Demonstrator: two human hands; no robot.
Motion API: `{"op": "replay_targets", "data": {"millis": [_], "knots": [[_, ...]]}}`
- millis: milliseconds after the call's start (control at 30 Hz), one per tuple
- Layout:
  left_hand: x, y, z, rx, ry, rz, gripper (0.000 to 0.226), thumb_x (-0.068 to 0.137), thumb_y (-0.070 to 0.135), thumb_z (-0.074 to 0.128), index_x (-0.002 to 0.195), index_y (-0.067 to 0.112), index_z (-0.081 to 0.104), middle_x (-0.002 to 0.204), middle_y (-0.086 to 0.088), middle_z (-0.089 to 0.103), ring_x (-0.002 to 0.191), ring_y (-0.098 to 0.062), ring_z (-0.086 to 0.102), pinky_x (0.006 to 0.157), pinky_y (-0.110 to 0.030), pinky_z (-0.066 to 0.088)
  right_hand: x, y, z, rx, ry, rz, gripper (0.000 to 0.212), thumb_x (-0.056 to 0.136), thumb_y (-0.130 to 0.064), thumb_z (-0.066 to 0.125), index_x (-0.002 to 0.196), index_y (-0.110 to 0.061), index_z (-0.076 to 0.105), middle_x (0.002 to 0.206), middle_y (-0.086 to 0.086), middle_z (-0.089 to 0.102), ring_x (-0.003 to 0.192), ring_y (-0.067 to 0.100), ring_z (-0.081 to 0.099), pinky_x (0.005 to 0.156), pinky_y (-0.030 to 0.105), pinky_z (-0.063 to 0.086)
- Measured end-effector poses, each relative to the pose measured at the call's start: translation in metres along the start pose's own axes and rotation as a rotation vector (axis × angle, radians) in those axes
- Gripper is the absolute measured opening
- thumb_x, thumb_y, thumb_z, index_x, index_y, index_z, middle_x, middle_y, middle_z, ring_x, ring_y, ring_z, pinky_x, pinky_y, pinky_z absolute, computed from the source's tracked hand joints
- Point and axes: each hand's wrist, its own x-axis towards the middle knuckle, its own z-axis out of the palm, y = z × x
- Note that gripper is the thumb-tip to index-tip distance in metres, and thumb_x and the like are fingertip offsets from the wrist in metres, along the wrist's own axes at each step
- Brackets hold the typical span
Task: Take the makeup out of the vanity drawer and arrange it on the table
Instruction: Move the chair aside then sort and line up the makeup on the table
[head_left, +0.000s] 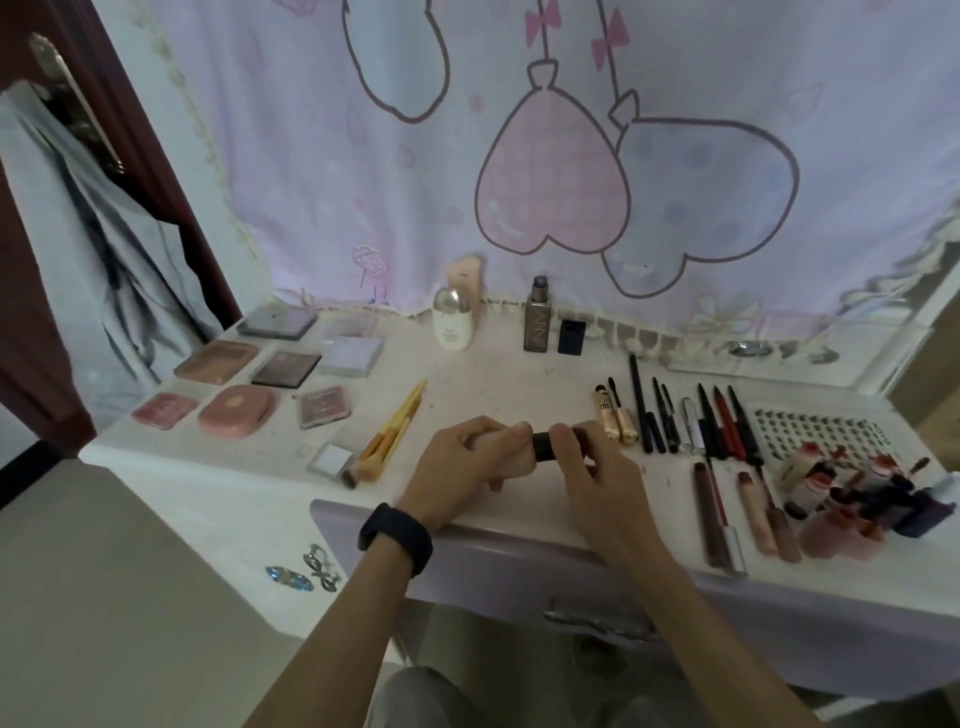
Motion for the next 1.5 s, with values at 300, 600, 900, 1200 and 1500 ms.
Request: {"op": "replay_targets", "data": {"millis": [300,600,900,1200,1500], "knots": [[0.000,-0.002,0.002,0.097,-0.035,0.040,0.044,0.067,0.077,0.063,0.101,0.048,0.067,0.098,0.022,0.069,0.095,-0.003,0.063,0.091,-0.032,0.051,0.003,-0.005,-0.008,0.109,0.073,0.108,0.041,0.082,-0.072,0.053,0.101,-0.037,0.064,0.084,-0.014,0.070,0.061,0.006,0.066,0.052,0.015,0.046],[0.001,-0.001,0.003,0.125,-0.028,0.038,0.044,0.072,0.074,0.058,0.103,0.045,0.064,0.104,0.016,0.067,0.100,-0.009,0.060,0.093,-0.034,0.050,0.001,-0.003,-0.014,0.249,0.032,0.116,0.032,0.091,-0.046,0.065,0.121,-0.040,0.058,0.114,-0.015,0.065,0.088,0.008,0.070,0.070,0.025,0.058],[0.000,0.000,0.005,0.137,-0.036,0.017,0.046,0.076,0.068,0.057,0.110,0.038,0.064,0.110,0.012,0.064,0.103,-0.012,0.057,0.095,-0.036,0.048,-0.002,0.000,-0.013,0.200,0.058,0.030,0.023,0.099,-0.012,0.060,0.110,-0.031,0.065,0.105,-0.009,0.067,0.077,0.011,0.070,0.067,0.023,0.056],[-0.001,0.003,0.004,0.001,-0.040,0.003,0.046,0.079,0.062,0.059,0.112,0.031,0.066,0.110,0.002,0.067,0.103,-0.021,0.062,0.095,-0.037,0.048,-0.003,-0.008,-0.013,0.167,0.113,-0.046,0.031,0.104,-0.013,0.051,0.120,-0.038,0.058,0.113,-0.011,0.061,0.084,0.011,0.064,0.073,0.026,0.057],[-0.021,0.016,-0.010,-0.165,-0.116,-0.023,0.034,0.085,0.061,0.063,0.111,0.039,0.068,0.111,-0.002,0.066,0.095,-0.019,0.059,0.072,-0.024,0.046,0.019,-0.059,-0.056,-0.251,-0.096,-0.128,0.018,0.101,-0.027,0.057,0.116,-0.035,0.059,0.085,-0.019,0.063,0.075,-0.007,0.059,0.060,0.007,0.042]]}}
